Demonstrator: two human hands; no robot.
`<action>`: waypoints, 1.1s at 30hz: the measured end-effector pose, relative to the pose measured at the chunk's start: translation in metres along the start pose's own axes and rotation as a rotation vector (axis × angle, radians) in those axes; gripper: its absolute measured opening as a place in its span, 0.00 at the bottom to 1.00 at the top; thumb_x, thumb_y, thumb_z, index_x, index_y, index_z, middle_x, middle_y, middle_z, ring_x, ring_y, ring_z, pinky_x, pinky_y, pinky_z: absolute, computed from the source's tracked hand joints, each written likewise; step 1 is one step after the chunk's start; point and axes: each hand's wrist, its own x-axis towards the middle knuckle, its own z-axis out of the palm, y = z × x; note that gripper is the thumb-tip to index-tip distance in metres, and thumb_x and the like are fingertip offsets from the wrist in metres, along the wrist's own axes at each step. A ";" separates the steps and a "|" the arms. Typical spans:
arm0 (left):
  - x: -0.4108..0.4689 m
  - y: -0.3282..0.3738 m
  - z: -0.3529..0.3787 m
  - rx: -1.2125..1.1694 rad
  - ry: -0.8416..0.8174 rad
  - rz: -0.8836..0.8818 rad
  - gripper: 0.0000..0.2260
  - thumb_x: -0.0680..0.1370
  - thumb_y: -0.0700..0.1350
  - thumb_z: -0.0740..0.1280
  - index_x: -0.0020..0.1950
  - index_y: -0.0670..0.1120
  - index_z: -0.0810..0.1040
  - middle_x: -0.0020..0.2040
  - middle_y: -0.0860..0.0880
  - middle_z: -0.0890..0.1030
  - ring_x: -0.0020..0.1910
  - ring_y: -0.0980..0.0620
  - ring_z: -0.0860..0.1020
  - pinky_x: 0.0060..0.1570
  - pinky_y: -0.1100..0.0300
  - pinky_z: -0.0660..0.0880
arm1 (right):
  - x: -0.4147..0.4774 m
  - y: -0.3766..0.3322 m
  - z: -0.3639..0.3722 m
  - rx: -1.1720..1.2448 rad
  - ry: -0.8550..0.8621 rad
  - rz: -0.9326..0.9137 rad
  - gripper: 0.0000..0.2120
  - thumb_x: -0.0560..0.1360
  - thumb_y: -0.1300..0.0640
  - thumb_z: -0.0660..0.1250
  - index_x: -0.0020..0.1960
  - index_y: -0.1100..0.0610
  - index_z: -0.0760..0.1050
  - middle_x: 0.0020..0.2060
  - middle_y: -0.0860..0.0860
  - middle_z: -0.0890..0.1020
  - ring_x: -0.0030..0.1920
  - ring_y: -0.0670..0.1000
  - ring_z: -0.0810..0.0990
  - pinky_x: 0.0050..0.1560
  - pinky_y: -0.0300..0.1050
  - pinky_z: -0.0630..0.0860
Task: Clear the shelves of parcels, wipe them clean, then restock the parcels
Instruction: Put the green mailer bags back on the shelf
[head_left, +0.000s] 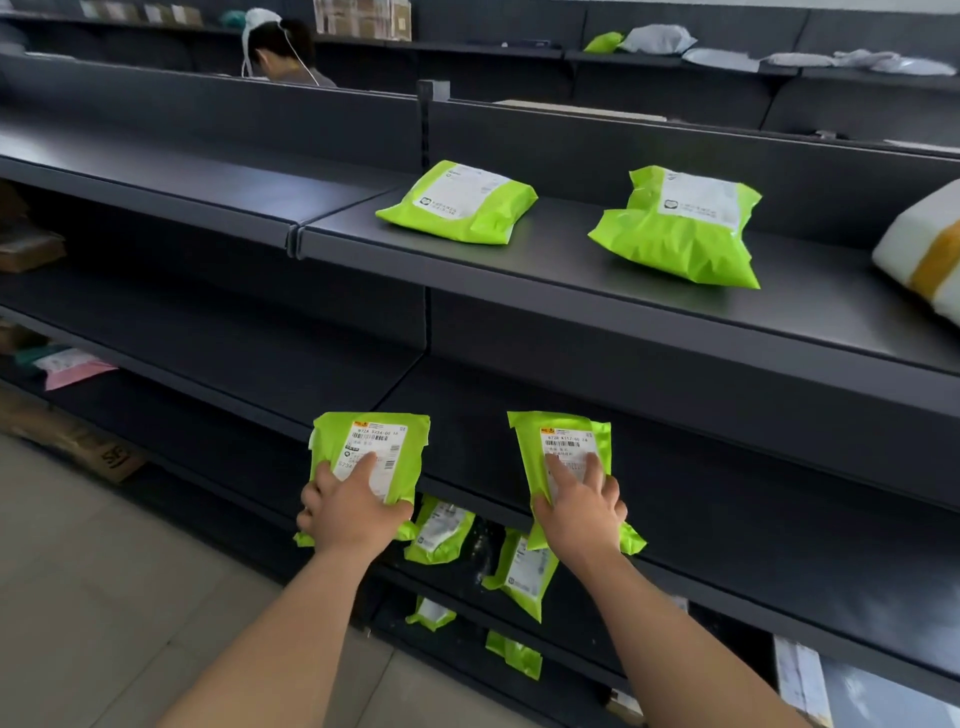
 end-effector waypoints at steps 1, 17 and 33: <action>0.009 0.006 0.002 -0.004 -0.007 0.006 0.37 0.67 0.59 0.72 0.73 0.60 0.61 0.74 0.42 0.54 0.70 0.37 0.57 0.67 0.42 0.59 | 0.009 -0.001 -0.001 -0.004 0.005 0.003 0.27 0.80 0.45 0.58 0.76 0.40 0.53 0.77 0.57 0.45 0.74 0.68 0.51 0.71 0.63 0.57; 0.154 0.069 0.060 0.106 -0.268 0.223 0.34 0.67 0.61 0.70 0.71 0.62 0.62 0.74 0.43 0.56 0.69 0.37 0.59 0.65 0.42 0.62 | 0.094 -0.015 0.021 0.013 0.050 0.252 0.28 0.79 0.45 0.59 0.76 0.38 0.53 0.77 0.55 0.46 0.74 0.67 0.52 0.71 0.64 0.58; 0.218 0.086 0.115 0.287 -0.370 0.419 0.39 0.69 0.70 0.66 0.75 0.59 0.56 0.74 0.39 0.54 0.69 0.36 0.59 0.65 0.42 0.63 | 0.125 -0.029 0.049 0.003 0.079 0.456 0.27 0.79 0.46 0.60 0.75 0.37 0.54 0.77 0.55 0.45 0.73 0.64 0.53 0.71 0.61 0.57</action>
